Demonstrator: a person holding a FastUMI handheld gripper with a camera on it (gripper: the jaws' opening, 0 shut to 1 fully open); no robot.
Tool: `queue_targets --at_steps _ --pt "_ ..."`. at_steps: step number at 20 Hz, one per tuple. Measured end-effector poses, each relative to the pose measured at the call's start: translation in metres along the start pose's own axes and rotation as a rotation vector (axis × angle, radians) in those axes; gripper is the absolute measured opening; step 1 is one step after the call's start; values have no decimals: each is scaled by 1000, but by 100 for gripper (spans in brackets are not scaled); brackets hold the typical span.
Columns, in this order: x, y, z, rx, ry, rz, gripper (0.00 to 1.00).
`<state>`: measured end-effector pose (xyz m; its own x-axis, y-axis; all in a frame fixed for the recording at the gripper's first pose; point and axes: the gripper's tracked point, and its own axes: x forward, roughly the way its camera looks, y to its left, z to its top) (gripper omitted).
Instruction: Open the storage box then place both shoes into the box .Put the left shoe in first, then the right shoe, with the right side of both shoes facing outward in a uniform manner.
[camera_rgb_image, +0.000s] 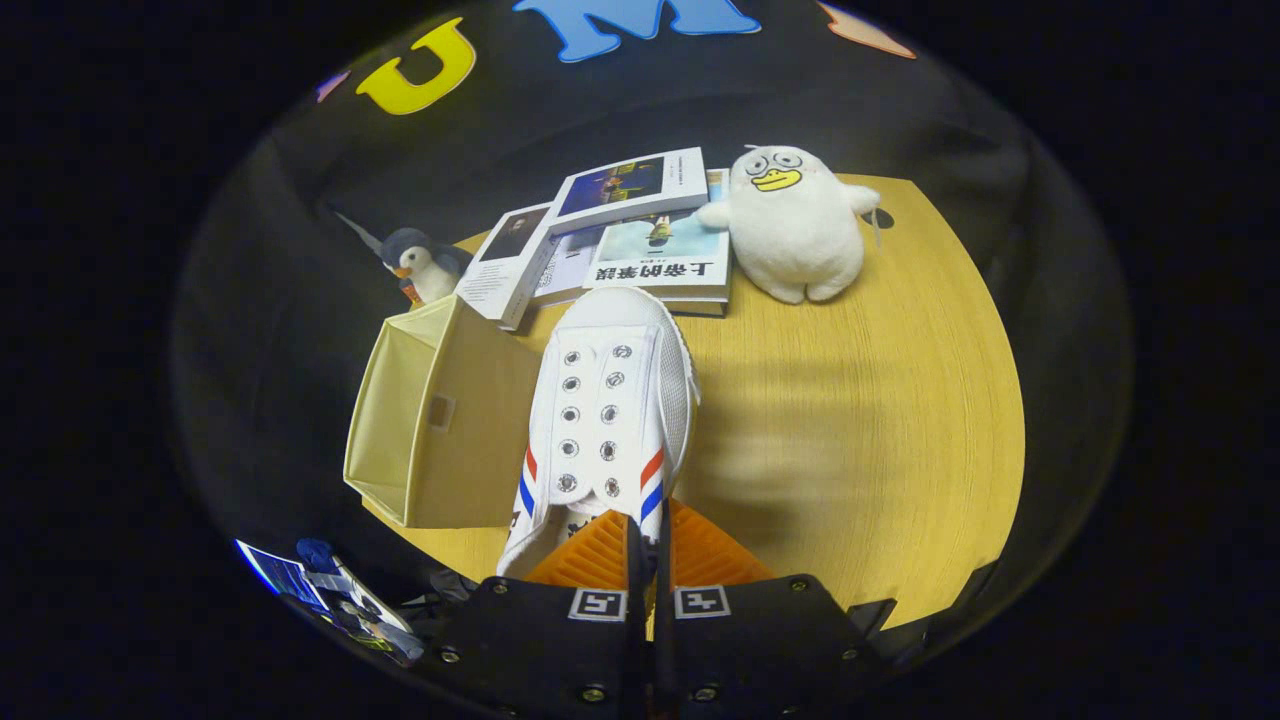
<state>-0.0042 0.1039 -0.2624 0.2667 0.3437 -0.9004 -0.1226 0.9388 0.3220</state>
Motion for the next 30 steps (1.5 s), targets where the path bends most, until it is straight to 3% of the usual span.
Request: queue_targets --at_steps 11,30 --pt "-7 81 35 -169 -2 47 3" --pt "40 220 60 -415 52 127 3"
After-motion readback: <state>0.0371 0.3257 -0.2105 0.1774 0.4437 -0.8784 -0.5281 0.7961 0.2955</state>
